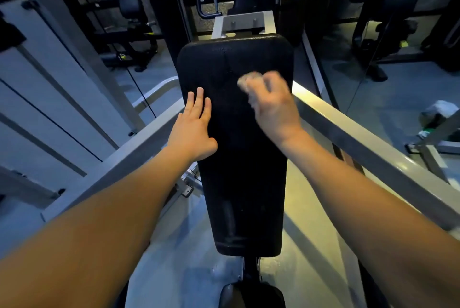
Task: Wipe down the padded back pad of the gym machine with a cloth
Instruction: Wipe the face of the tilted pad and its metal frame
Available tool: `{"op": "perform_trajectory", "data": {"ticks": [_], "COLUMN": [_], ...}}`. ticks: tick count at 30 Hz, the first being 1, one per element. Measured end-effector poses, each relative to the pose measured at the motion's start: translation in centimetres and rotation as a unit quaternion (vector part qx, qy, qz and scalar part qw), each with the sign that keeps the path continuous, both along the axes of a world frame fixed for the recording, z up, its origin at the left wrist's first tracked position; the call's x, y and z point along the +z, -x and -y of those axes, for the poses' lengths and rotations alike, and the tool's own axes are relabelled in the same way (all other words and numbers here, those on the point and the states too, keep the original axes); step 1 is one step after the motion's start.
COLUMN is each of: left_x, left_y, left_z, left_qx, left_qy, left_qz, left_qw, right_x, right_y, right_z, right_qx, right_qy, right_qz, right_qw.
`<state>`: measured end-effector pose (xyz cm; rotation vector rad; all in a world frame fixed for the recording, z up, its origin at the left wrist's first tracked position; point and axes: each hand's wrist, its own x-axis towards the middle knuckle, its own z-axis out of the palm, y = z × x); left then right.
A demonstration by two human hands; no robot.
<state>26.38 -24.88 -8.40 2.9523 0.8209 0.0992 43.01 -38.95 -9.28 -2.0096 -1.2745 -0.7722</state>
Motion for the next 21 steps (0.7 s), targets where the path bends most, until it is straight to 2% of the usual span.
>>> {"op": "perform_trajectory", "data": {"ticks": [2,4,6,9,11,14,16,18,21], "left_x": [0.2,0.4,0.6,0.8,0.8,0.7,0.7,0.8,0.6], "left_y": [0.2,0.3,0.4,0.5,0.5,0.5,0.7,0.7,0.6], "left_z": [0.0,-0.1,-0.4,-0.6,-0.5,-0.6,-0.7,-0.7,-1.2], "left_qx": [-0.005,-0.011,-0.017,-0.018,-0.017,-0.015,-0.016,-0.022,-0.031], "left_qy": [0.012,0.012,0.012,0.016,0.02,0.029,0.032,0.031,0.027], "left_qz": [0.002,-0.004,-0.009,-0.01,-0.012,-0.005,-0.003,-0.005,-0.002], "left_qw": [1.0,1.0,1.0,1.0,1.0,0.999,0.999,0.999,0.999], "right_x": [2.8,2.6,-0.3,-3.0,-1.0,4.5,6.6,5.4,0.1], "right_y": [-1.2,-0.3,1.6,3.0,1.8,-0.1,-0.6,0.3,2.4], "right_z": [-1.2,-1.8,-1.2,0.9,0.5,-2.3,-3.9,-4.3,-2.1], "right_qx": [-0.042,-0.049,0.003,0.097,0.101,0.018,-0.026,-0.021,0.097], "right_qy": [-0.055,-0.044,0.042,0.189,0.169,0.046,0.002,0.018,0.147], "right_qz": [-0.026,-0.017,0.024,0.063,0.056,0.062,0.038,0.04,0.095], "right_qw": [0.997,0.998,0.999,0.975,0.979,0.997,0.999,0.999,0.98]}}
